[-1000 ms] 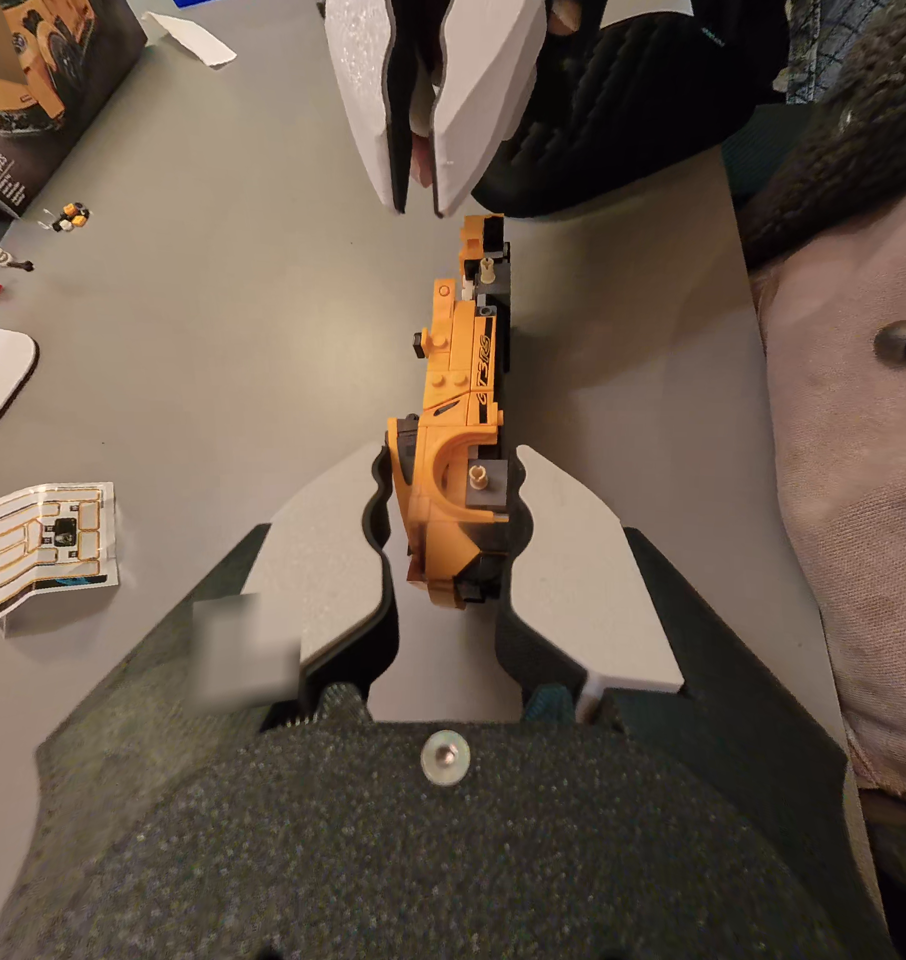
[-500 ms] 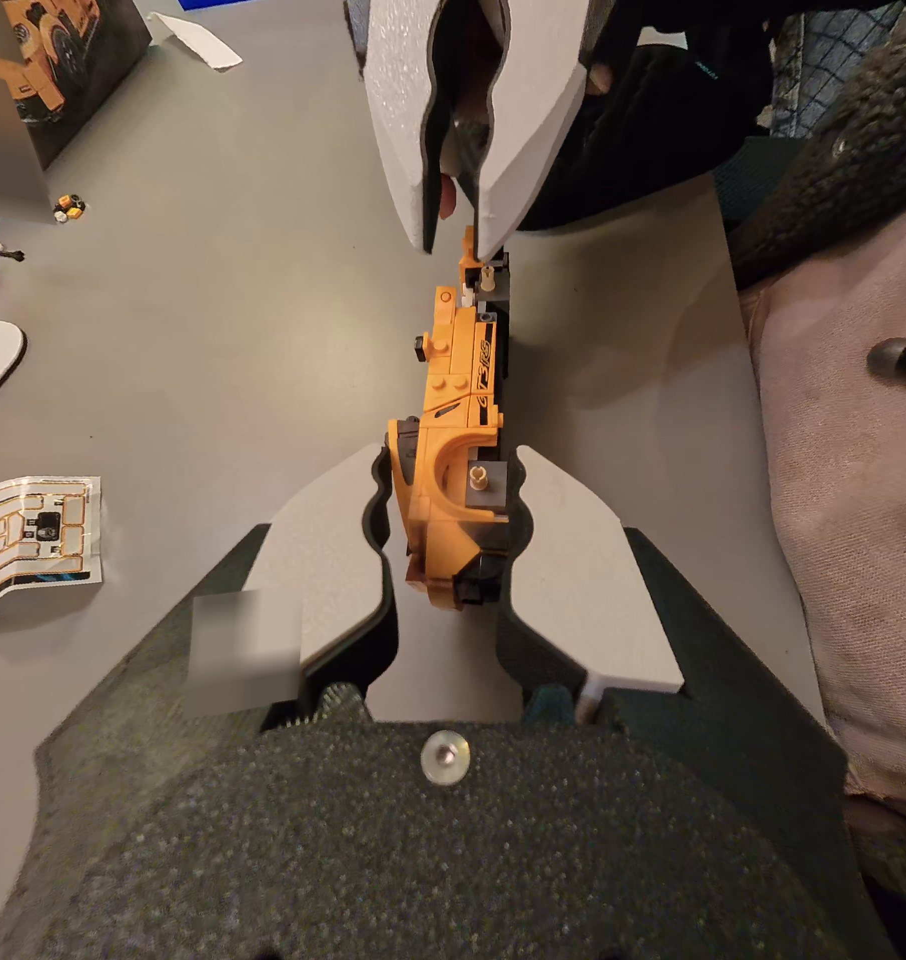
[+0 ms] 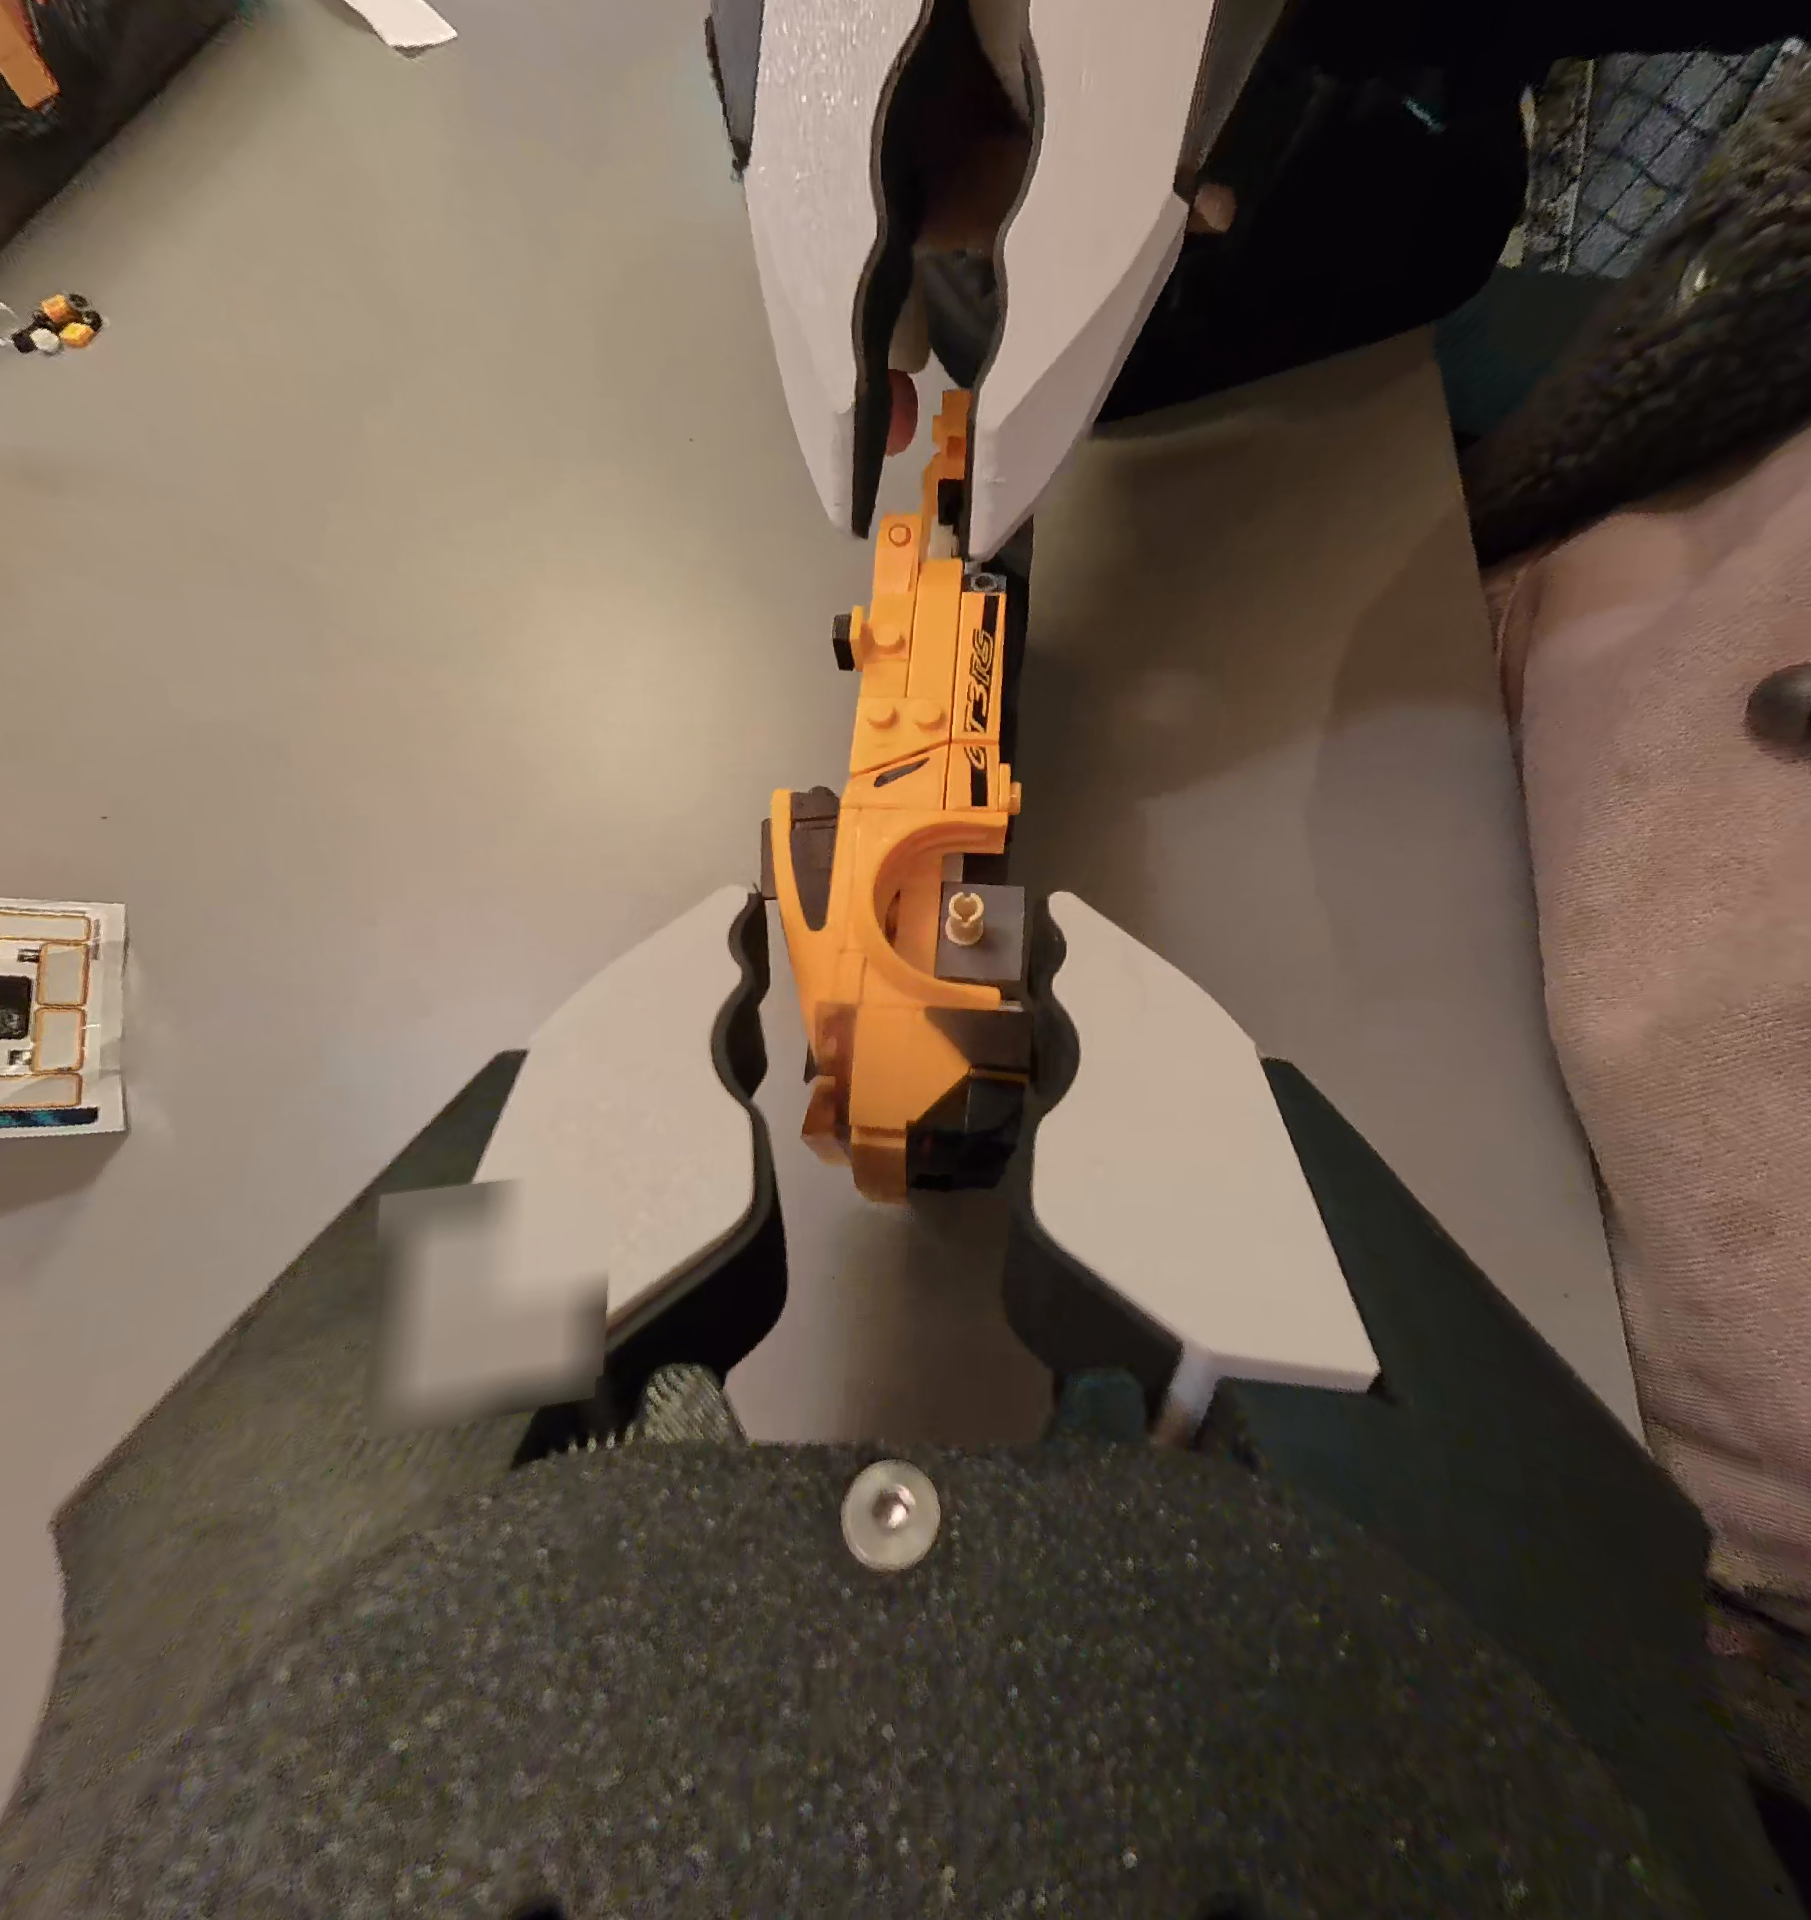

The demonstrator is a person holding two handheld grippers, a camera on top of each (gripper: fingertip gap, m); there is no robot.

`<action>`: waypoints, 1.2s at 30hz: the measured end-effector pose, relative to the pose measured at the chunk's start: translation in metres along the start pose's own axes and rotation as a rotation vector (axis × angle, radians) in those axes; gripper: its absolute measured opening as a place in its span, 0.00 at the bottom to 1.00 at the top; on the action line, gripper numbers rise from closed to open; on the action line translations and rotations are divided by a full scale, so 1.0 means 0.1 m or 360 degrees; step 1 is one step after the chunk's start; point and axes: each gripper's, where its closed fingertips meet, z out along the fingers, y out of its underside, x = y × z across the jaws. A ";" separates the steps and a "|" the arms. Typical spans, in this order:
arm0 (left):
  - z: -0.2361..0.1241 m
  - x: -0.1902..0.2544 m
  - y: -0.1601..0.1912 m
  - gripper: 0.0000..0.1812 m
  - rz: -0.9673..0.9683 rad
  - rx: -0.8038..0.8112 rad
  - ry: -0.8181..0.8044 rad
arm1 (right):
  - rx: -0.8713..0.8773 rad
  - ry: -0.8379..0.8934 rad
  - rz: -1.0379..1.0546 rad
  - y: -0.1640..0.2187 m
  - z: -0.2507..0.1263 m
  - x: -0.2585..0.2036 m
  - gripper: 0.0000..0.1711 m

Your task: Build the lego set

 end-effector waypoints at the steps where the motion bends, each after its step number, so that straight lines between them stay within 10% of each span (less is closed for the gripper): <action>1: 0.00 0.00 0.00 0.26 0.0005 0.0000 -0.0004 | -0.0004 0.0001 -0.0001 0.01 0.00 -0.01 0.11; 36: 0.00 0.00 -0.01 0.23 -0.0018 0.0102 -0.0016 | 0.0399 0.0171 0.0091 -0.11 -0.11 0.16 0.09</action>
